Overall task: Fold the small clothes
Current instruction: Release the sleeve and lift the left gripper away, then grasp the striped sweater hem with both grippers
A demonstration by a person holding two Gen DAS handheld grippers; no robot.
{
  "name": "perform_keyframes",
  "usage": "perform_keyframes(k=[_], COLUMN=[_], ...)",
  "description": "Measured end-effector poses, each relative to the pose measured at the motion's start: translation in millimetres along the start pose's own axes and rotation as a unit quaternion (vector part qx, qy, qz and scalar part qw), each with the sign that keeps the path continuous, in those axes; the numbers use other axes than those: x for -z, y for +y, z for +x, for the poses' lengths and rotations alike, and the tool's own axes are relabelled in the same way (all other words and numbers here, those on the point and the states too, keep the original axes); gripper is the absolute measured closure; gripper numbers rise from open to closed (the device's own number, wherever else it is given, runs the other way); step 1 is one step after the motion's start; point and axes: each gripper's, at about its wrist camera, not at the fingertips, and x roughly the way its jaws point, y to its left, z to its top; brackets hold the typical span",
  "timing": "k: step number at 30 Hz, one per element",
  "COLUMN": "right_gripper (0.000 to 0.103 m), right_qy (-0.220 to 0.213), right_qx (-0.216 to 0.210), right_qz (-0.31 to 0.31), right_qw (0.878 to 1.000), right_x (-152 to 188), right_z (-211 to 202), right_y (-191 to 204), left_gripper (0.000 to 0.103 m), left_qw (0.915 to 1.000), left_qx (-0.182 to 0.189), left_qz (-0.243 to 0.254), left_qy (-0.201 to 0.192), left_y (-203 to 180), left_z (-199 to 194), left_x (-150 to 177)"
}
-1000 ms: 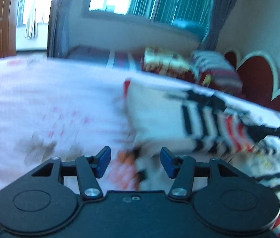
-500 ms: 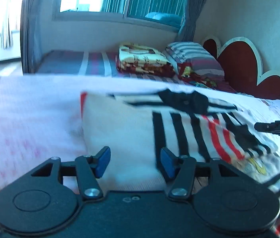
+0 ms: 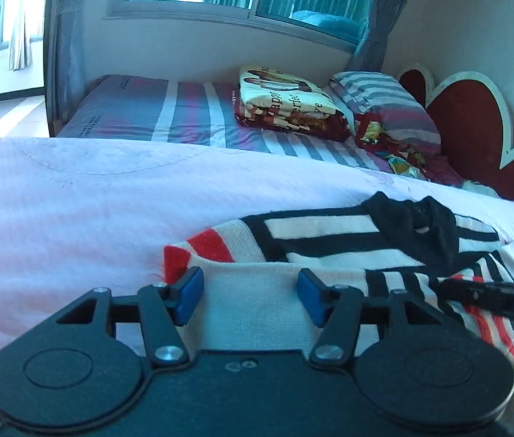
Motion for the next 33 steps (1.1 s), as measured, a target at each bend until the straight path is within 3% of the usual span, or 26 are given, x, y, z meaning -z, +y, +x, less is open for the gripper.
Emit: perform_keyframes(k=[3, 6, 10, 13, 16, 21, 25, 28, 33], right_gripper=[0.097, 0.097, 0.097, 0.097, 0.097, 0.097, 0.097, 0.097, 0.097], right_qy=[-0.002, -0.018, -0.002, -0.003, -0.011, -0.011, -0.024, 0.007, 0.006], right_qx=[0.007, 0.023, 0.045, 0.084, 0.108, 0.094, 0.064, 0.067, 0.054], right_qz=[0.001, -0.012, -0.021, -0.023, -0.009, 0.015, 0.004, -0.021, -0.041], right_qw=[1.0, 0.999, 0.999, 0.996, 0.994, 0.995, 0.998, 0.998, 0.998], right_x=[0.0, 3.2, 11.3, 17.4, 19.6, 18.5, 24.3, 33.3, 40.6], right_z=[-12.0, -30.4, -41.0, -56.9, -78.1, -99.8, -122.7, -112.9, -111.2], right_y=[2.9, -1.9, -16.8, -38.0, -66.0, -83.2, -76.5, -74.8, -75.7], left_gripper=[0.049, 0.048, 0.047, 0.045, 0.045, 0.048, 0.048, 0.048, 0.045], left_qw=[0.9995, 0.9985, 0.9958, 0.9976, 0.9988, 0.9984, 0.9986, 0.9985, 0.9987], left_qx=[-0.026, 0.008, 0.037, 0.022, 0.016, -0.01, 0.002, -0.01, -0.036], left_qz=[0.018, 0.037, 0.083, 0.066, 0.047, 0.055, 0.047, 0.053, 0.037], left_qy=[-0.008, -0.039, -0.013, 0.007, -0.003, -0.008, -0.026, -0.01, -0.004], left_y=[-15.4, -46.1, -96.5, -96.3, -78.4, -78.8, -90.5, -103.8, -108.9], left_z=[-15.8, -42.6, -36.5, -27.4, -35.3, -51.6, -70.7, -63.6, -57.1], left_x=[-0.7, 6.9, 27.4, 41.6, 49.5, 53.6, 55.8, 62.1, 75.5])
